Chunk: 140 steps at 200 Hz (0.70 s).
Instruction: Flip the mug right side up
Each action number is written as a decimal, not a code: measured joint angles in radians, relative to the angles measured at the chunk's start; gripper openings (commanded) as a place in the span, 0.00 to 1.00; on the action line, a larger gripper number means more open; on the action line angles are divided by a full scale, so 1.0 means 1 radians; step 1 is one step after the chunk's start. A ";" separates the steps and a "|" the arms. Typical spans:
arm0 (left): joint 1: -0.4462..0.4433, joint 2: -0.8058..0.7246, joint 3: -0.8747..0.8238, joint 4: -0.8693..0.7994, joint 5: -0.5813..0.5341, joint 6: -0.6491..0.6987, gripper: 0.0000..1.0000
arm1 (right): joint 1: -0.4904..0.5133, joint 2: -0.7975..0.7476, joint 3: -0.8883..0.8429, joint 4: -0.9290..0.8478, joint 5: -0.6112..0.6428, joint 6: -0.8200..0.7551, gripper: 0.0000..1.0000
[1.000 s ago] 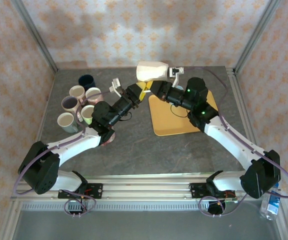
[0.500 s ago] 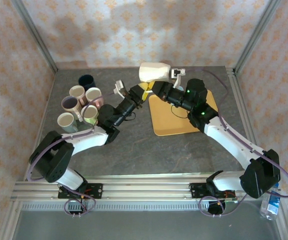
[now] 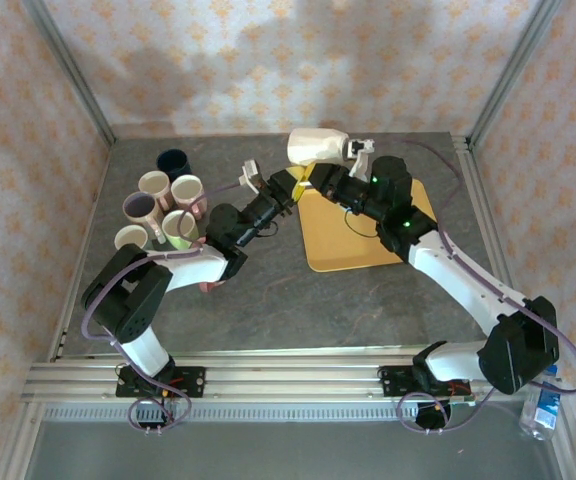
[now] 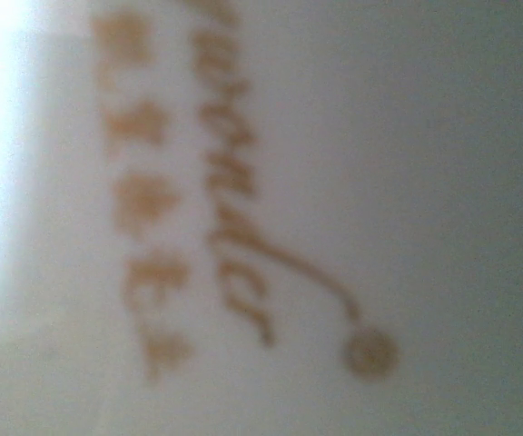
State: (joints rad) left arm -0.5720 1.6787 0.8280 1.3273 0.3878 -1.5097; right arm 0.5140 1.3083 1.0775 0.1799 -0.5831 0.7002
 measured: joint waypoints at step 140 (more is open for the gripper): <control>0.012 -0.221 0.056 -0.545 -0.026 0.335 0.00 | 0.002 0.040 0.022 -0.040 -0.021 -0.074 0.40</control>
State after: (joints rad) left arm -0.5602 1.4578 0.8837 0.7822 0.3622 -1.1744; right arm 0.5163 1.3483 1.0996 0.1402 -0.6044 0.6262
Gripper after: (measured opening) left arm 0.133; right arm 0.383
